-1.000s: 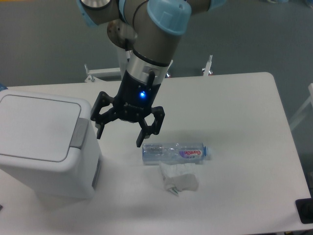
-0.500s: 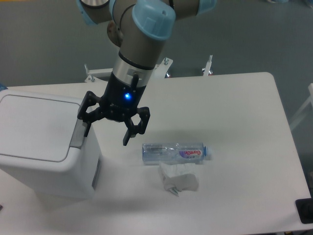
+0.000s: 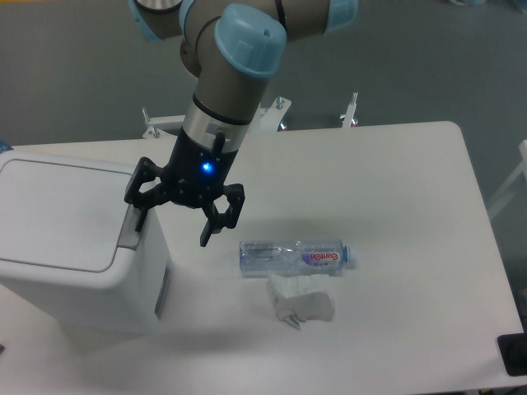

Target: Open the trash can

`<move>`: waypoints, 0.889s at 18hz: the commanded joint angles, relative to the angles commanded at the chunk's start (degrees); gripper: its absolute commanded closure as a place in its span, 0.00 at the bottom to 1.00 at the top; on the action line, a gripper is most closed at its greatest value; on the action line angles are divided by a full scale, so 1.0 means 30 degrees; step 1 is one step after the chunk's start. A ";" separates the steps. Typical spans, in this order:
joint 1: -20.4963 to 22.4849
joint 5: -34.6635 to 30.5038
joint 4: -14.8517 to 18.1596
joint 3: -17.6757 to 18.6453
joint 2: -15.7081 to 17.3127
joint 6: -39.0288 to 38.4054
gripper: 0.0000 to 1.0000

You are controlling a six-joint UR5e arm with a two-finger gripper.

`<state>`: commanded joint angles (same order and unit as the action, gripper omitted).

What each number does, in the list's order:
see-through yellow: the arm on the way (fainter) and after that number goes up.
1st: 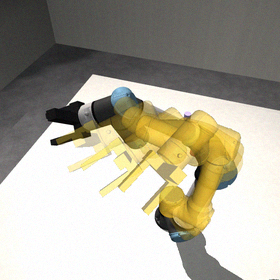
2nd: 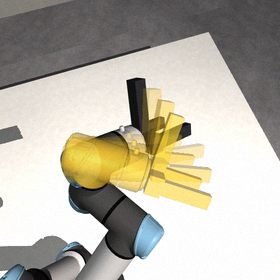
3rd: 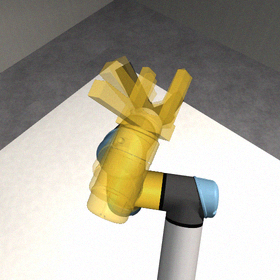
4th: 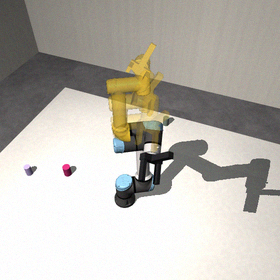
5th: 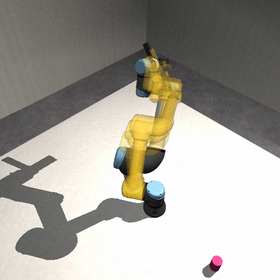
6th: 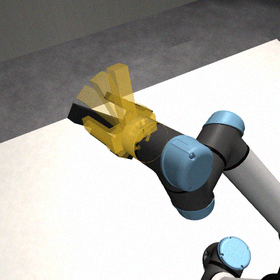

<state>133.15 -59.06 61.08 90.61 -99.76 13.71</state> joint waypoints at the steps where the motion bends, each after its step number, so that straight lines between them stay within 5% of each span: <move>1: 0.0000 0.0000 0.0000 0.0058 0.0000 0.0000 0.00; 16: 0.0466 -0.0264 0.0000 -0.0731 0.0498 0.0233 0.00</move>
<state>134.55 -59.85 61.08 88.42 -98.26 14.41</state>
